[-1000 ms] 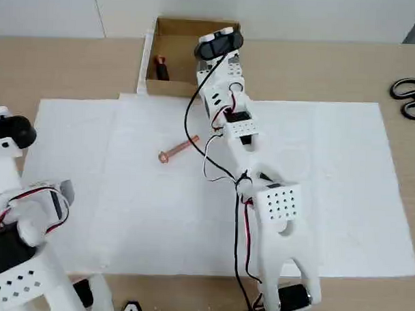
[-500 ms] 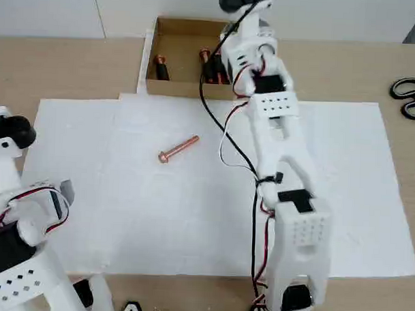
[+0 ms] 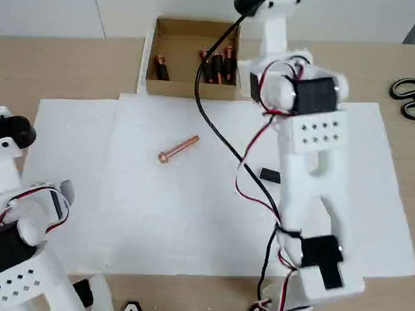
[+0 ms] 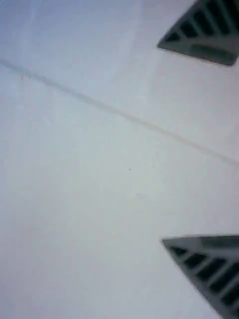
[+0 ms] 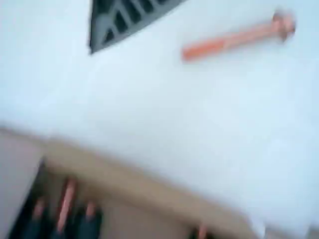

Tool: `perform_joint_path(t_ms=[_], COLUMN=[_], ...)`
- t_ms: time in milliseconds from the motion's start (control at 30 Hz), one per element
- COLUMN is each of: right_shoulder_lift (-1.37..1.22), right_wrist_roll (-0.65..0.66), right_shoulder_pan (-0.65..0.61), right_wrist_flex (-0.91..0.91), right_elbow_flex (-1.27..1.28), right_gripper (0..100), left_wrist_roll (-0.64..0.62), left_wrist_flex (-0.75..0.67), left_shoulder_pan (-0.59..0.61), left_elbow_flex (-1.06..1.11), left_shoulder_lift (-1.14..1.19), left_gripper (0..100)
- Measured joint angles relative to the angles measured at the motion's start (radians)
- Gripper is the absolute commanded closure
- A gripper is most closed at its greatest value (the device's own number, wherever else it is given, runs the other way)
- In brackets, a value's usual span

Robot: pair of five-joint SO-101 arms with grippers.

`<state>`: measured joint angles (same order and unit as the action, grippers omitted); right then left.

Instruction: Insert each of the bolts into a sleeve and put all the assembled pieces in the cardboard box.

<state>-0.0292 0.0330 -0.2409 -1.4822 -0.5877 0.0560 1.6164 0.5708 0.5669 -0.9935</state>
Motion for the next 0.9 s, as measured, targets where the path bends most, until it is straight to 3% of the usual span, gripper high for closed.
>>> perform_joint_path(t_ms=[133,333,467,700,900], right_shoulder_lift=[0.034,0.038,0.041,0.041,0.041], right_wrist_roll=[0.000,0.000,0.021,0.256,0.560], right_shoulder_pan=[0.041,0.189,0.215,0.209,0.198], right_wrist_flex=[-0.158,-0.183,-0.183,-0.187,-0.187], right_elbow_flex=[0.000,0.028,0.180,0.443,0.488], right_gripper=[79.0,79.0,79.0,79.0,79.0], left_wrist_roll=[0.000,0.000,0.000,0.000,0.000], left_wrist_flex=[0.000,0.000,0.000,0.000,0.000], left_shoulder_pan=[0.000,0.000,0.000,0.000,0.000], left_elbow_flex=[0.000,0.000,0.000,0.000,0.003], left_shoulder_lift=[0.000,0.000,0.000,0.000,0.000], left_gripper=[77,77,77,77,77])
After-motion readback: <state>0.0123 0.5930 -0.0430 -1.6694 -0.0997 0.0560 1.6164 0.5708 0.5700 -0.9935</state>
